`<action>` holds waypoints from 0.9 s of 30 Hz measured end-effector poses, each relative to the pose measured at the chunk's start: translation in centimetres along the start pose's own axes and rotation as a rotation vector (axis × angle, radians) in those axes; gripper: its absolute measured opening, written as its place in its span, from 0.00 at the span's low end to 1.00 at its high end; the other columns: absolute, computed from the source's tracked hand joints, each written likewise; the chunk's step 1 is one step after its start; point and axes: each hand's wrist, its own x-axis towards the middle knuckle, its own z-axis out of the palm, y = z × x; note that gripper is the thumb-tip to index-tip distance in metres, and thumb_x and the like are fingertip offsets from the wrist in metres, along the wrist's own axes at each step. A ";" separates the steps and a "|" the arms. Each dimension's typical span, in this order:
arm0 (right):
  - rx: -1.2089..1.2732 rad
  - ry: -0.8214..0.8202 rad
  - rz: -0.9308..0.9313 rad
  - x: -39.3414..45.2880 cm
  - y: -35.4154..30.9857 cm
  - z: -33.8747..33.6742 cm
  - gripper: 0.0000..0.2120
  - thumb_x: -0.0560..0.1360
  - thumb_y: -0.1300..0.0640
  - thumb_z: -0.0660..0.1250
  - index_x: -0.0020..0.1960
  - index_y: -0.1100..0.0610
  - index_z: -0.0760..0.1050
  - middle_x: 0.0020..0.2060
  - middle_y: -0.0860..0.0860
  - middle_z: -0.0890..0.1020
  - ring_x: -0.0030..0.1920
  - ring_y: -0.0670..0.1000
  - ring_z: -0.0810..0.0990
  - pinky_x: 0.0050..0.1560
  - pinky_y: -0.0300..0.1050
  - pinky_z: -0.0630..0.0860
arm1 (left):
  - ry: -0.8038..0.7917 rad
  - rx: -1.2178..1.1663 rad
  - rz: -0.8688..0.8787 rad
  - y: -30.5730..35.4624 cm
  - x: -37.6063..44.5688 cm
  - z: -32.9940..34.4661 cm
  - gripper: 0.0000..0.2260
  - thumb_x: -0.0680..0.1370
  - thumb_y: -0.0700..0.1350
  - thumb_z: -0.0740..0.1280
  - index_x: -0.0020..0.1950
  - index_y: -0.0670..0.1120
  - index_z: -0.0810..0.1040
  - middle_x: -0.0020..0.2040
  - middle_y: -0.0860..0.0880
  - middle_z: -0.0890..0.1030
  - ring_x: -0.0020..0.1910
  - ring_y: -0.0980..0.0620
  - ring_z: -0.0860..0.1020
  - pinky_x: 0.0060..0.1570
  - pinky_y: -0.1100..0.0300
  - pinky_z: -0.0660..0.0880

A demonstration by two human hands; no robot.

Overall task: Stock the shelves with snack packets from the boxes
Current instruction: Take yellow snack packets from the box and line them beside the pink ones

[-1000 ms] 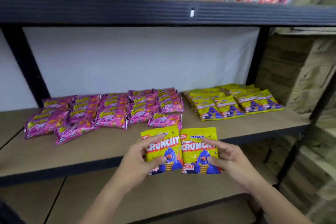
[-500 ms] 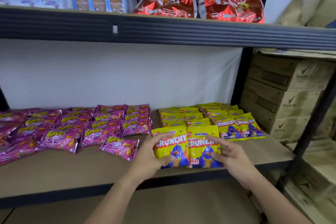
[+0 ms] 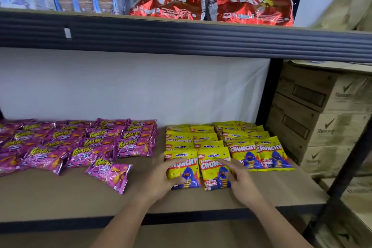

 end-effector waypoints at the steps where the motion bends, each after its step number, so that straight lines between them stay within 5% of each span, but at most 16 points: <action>1: -0.018 0.005 -0.003 0.3 0.2 0.2 0.24 0.82 0.64 0.61 0.67 0.37 0.72 0.75 0.51 0.65 0.76 0.51 0.61 0.71 0.49 0.70 | -0.001 0.034 0.004 0.0 0.2 0.0 0.25 0.71 0.54 0.77 0.65 0.69 0.75 0.74 0.63 0.61 0.75 0.56 0.62 0.71 0.50 0.69; 4: -0.134 0.026 0.019 0.8 0.3 0.6 0.21 0.83 0.61 0.60 0.71 0.43 0.71 0.76 0.54 0.61 0.76 0.56 0.58 0.72 0.53 0.68 | 0.011 0.117 -0.023 0.4 0.4 -0.1 0.26 0.72 0.52 0.76 0.66 0.69 0.75 0.78 0.65 0.43 0.76 0.61 0.44 0.75 0.54 0.51; 12: -0.310 0.075 0.012 0.6 0.4 1.6 0.20 0.84 0.55 0.56 0.75 0.44 0.67 0.79 0.51 0.56 0.76 0.57 0.53 0.74 0.54 0.61 | -0.078 0.320 -0.088 0.7 -0.3 -0.3 0.21 0.77 0.63 0.60 0.70 0.75 0.65 0.79 0.61 0.35 0.79 0.53 0.39 0.76 0.44 0.54; 16: -0.297 0.100 0.007 0.1 0.5 1.7 0.25 0.78 0.39 0.62 0.74 0.43 0.67 0.79 0.47 0.53 0.77 0.56 0.49 0.74 0.56 0.60 | -0.034 0.372 -0.043 1.3 -1.0 -0.1 0.21 0.82 0.58 0.59 0.73 0.75 0.59 0.78 0.61 0.31 0.78 0.57 0.36 0.76 0.46 0.56; 21: -0.322 0.157 -0.177 -0.2 1.0 2.0 0.32 0.71 0.33 0.69 0.72 0.42 0.70 0.77 0.45 0.59 0.76 0.51 0.51 0.71 0.51 0.62 | -0.034 0.481 0.106 1.2 -1.3 0.2 0.27 0.79 0.66 0.61 0.76 0.69 0.58 0.78 0.67 0.36 0.75 0.66 0.34 0.75 0.49 0.50; 27: -0.376 0.106 -0.239 -0.1 1.1 2.3 0.28 0.75 0.38 0.67 0.73 0.47 0.70 0.72 0.46 0.69 0.74 0.47 0.57 0.72 0.51 0.67 | -0.022 0.514 0.129 0.1 -0.8 0.9 0.27 0.78 0.65 0.63 0.77 0.66 0.61 0.80 0.64 0.44 0.78 0.58 0.41 0.77 0.46 0.54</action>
